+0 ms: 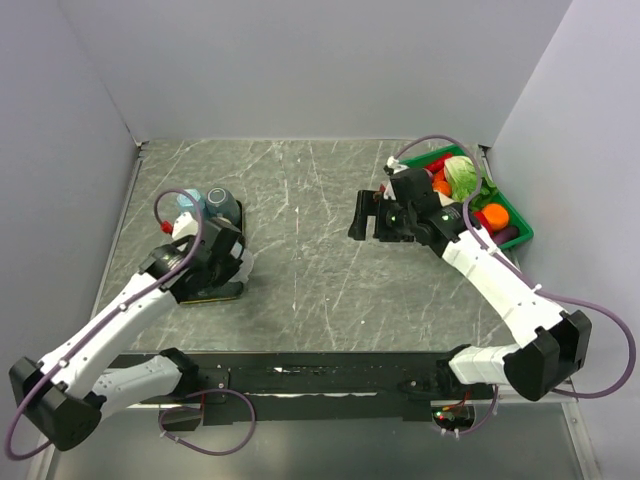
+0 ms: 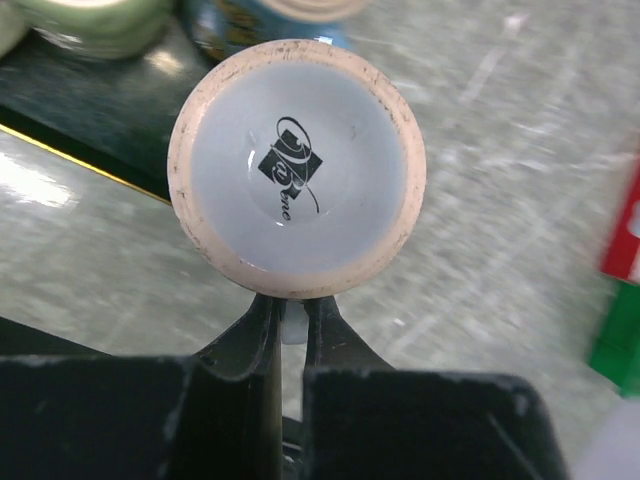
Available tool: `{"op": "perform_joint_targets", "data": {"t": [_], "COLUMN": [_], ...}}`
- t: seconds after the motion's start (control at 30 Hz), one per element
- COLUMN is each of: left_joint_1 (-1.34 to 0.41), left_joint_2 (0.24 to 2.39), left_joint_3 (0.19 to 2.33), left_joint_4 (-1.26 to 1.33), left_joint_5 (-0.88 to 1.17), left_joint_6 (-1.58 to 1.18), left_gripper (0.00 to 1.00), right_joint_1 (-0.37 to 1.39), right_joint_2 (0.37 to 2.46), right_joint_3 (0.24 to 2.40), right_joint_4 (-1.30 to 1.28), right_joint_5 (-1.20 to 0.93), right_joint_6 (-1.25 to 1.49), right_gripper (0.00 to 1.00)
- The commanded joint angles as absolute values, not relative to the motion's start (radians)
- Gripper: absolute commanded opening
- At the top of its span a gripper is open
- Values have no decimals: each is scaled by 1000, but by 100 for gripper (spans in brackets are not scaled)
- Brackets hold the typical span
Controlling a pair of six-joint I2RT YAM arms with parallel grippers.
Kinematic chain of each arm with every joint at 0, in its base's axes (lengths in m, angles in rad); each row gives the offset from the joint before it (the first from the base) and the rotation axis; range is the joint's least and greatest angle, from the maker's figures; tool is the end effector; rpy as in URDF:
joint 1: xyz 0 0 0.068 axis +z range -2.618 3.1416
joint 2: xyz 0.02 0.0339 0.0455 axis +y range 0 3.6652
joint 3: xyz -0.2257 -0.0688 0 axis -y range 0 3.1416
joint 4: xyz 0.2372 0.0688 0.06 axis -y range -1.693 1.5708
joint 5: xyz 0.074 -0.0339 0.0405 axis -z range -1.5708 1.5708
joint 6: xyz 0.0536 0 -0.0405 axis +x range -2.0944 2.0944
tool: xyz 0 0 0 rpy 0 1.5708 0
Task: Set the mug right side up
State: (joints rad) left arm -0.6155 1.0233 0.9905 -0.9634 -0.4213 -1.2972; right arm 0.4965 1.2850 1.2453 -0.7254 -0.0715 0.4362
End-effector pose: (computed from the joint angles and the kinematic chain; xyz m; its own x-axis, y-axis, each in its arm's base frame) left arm 0.1828 -0.1024 0.2552 -0.5177 -0.7100 -0.4774 -0.5665 0.7026 -0.4305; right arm 0.2511 0.1404 0.2923 -0.7718 0.0611 -0.6329 -0.2144 0.9120 0.3496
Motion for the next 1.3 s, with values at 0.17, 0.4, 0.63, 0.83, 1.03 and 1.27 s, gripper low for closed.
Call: {"op": "perform_joint_targets", "data": {"t": [0.17,0.4,0.63,0.83,1.03,1.27], "left_joint_1": [-623,-623,-623,-623,-620,-609], "left_joint_2": [976,1049,1130,1169,1190,1189], "left_joint_3": [1135,1173,1223,1236,1255,1198], "left_joint_4": [-689,-464,-175,-37,-8,104], "left_joint_5": [-327,-281,-224,-176,-82,8], "left_joint_6": [-1244,-1190,-1117,-1072,-1130,-1255], "left_gripper": [1,1,1,1,1,1], "right_joint_1": [483,474,445,434,431,416], "right_joint_2": [1206,1212,1264,1327,1379,1385], "right_joint_3": [1309,1258,1177,1028,1072,1069], "right_joint_4": [-612,-402,-48,431,446,466], "right_joint_5": [-392,-589,-753,-815,-822,-804], "right_joint_6": [523,711,1153,1603,1591,1564], "right_gripper": [100,100,97,94,90,75]}}
